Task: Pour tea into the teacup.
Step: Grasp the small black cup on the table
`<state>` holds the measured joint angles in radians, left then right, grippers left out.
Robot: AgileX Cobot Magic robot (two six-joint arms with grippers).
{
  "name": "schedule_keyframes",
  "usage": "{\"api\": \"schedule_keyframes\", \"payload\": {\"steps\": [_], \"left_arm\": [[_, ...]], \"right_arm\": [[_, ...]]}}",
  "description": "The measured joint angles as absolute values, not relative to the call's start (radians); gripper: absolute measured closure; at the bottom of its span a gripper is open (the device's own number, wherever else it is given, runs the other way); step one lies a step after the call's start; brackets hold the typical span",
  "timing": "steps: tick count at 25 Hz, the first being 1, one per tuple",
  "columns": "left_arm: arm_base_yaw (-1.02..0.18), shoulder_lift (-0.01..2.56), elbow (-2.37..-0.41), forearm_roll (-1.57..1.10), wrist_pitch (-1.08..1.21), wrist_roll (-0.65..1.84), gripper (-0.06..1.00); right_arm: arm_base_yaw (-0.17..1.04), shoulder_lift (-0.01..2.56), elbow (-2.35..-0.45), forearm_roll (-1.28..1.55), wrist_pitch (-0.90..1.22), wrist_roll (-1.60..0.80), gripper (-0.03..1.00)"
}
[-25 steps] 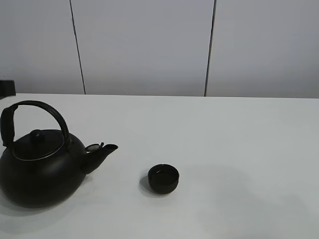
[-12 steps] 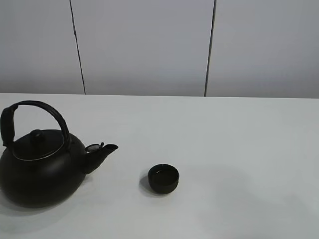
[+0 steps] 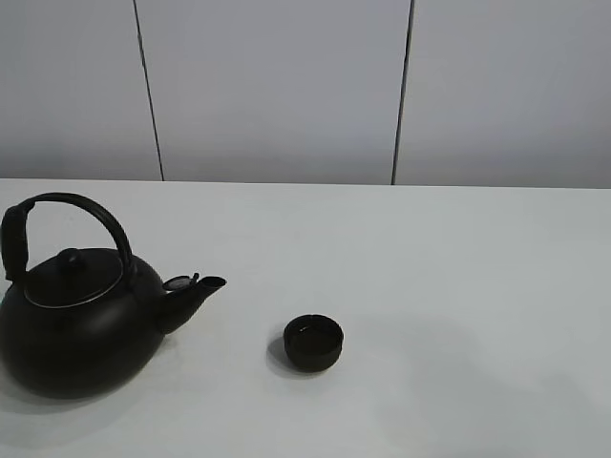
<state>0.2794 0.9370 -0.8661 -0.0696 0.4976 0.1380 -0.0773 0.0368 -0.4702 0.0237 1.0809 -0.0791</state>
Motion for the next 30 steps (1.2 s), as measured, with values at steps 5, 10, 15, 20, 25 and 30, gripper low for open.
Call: {"api": "schedule_keyframes", "payload": {"steps": [5,10,15,20,25,30], "left_arm": [[0.237,0.602,-0.928,-0.120,0.749,0.196,0.55],[0.234,0.247,-0.942,-0.152,1.001,0.228,0.55],[0.234,0.004,-0.871,-0.173,1.187,0.239,0.55],[0.234,-0.018,-0.714,-0.191,1.250,0.242,0.55],[0.234,-0.018,-0.569,-0.193,1.218,0.234,0.55],[0.216,-0.017,-0.508,-0.171,1.177,0.219,0.55]], "right_arm": [[-0.077,0.037,-0.470,0.024,1.081,-0.079,0.46],[-0.077,0.037,-0.470,0.024,1.081,-0.079,0.46],[-0.077,0.037,-0.470,0.024,1.081,-0.079,0.46],[-0.077,0.037,-0.470,0.024,1.081,-0.079,0.46],[-0.077,0.037,-0.470,0.024,1.081,-0.079,0.46],[-0.077,0.037,-0.470,0.024,1.081,-0.079,0.46]]}}
